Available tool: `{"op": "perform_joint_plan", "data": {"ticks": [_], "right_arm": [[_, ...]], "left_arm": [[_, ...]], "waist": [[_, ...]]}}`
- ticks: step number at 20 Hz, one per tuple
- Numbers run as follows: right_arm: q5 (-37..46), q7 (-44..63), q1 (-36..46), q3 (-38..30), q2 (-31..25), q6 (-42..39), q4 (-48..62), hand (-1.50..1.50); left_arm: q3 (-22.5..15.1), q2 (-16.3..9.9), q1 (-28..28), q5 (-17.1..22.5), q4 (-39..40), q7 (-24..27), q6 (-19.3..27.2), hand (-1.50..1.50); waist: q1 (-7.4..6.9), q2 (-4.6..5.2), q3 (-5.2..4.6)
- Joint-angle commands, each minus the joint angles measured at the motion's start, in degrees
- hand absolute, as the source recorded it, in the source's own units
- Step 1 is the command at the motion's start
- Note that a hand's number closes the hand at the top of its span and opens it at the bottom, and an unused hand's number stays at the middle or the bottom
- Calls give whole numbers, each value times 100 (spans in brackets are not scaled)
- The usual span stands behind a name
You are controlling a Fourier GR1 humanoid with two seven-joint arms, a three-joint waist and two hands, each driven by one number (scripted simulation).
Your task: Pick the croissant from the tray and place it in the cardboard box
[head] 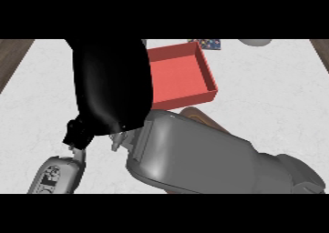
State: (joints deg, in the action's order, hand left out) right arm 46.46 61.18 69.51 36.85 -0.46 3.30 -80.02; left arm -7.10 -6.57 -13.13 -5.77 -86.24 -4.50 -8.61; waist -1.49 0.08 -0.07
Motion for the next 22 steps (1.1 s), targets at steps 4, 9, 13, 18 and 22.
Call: {"op": "perform_joint_plan", "data": {"ticks": [4, 9, 13, 18, 22], "right_arm": [[-252, 210, 605, -201, 44, 673, 1321, 150], [100, -709, 171, -219, 45, 1244, 2305, 150], [-279, -1381, 627, -561, 46, 1228, 3338, 150], [-726, -1340, 648, -46, 46, 1670, 3999, 150], [-1415, -1416, 242, -454, 46, 2318, 4221, -150]], "left_arm": [[69, 3, -74, 34, -2, -30, -75, 0], [68, 2, 75, -67, -89, 33, -8, 0], [-16, 148, -69, -152, 107, 100, 32, 0], [-345, 429, 83, -463, 51, 146, 275, 0], [-168, 254, 21, -234, -51, 99, 36, 0]], "waist": [[-21, 10, -1], [1, 25, 2], [-7, 42, 0], [-112, 54, -2], [-255, 93, 0]]}}
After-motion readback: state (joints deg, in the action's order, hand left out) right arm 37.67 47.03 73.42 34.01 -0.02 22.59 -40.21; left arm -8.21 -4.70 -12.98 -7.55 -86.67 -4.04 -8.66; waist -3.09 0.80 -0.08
